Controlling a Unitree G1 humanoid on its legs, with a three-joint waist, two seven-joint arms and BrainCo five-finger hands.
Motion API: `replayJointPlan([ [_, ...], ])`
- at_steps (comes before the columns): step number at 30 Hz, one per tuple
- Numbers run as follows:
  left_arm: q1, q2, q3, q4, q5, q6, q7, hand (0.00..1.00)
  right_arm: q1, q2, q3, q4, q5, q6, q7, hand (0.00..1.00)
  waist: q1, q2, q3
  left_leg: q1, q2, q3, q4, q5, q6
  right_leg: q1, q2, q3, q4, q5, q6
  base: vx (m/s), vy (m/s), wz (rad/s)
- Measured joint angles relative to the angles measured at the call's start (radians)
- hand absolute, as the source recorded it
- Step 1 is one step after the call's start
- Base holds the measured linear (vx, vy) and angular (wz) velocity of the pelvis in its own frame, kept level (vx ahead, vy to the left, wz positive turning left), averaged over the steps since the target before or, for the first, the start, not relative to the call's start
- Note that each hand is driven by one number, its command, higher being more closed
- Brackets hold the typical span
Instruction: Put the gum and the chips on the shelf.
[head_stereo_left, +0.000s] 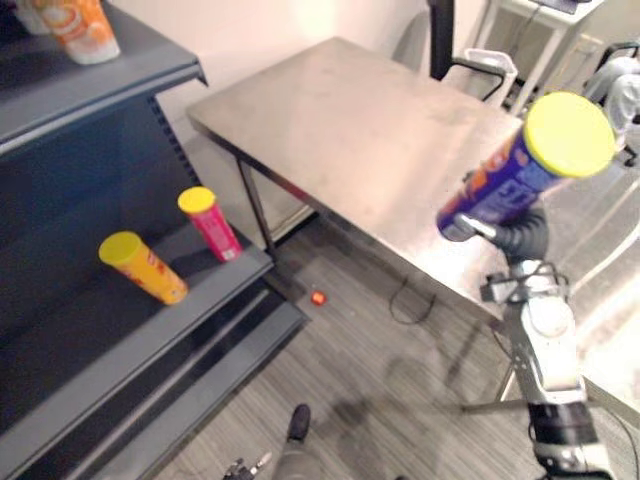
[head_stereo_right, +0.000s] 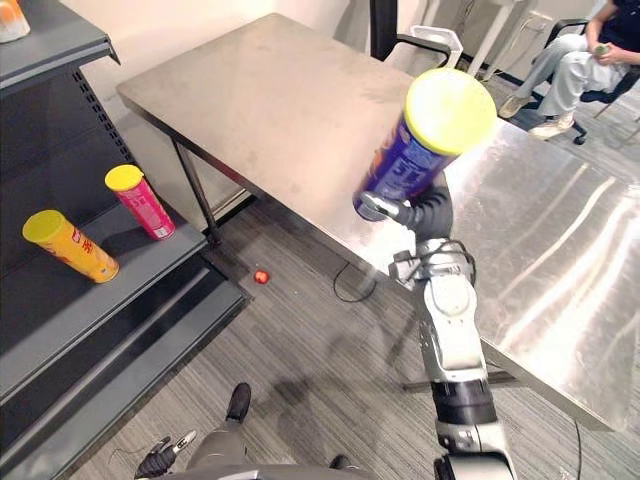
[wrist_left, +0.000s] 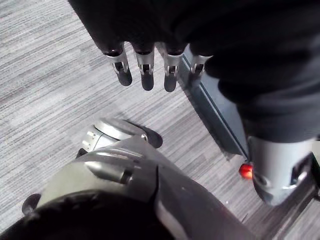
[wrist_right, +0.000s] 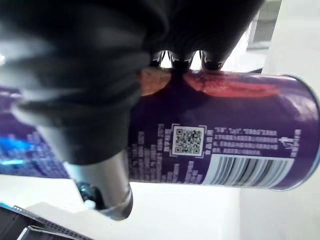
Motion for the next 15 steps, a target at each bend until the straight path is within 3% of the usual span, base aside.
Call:
replayJointPlan([
  [9, 0.014, 0.000, 0.000, 0.024, 0.037, 0.001, -0.002, 0.00, 0.192, 0.061, -0.073, -0.021, -0.007, 0.000, 0.024, 1.00, -0.028, 0.010, -0.047, 0.024, 0.009, 0.055, 0.000, -0.003, 0.001, -0.009, 0.004, 0.058, -0.013, 0.028, 0.001, -0.03, 0.010, -0.20],
  [15, 0.029, -0.002, 0.000, 0.040, 0.042, 0.001, -0.008, 0.00, 0.289, 0.099, -0.096, -0.015, -0.010, -0.001, 0.024, 1.00, -0.057, 0.038, -0.066, 0.062, 0.002, 0.100, 0.000, -0.016, 0.006, 0.011, -0.008, 0.091, -0.019, 0.037, 0.007, 0.00, 0.017, -0.17],
])
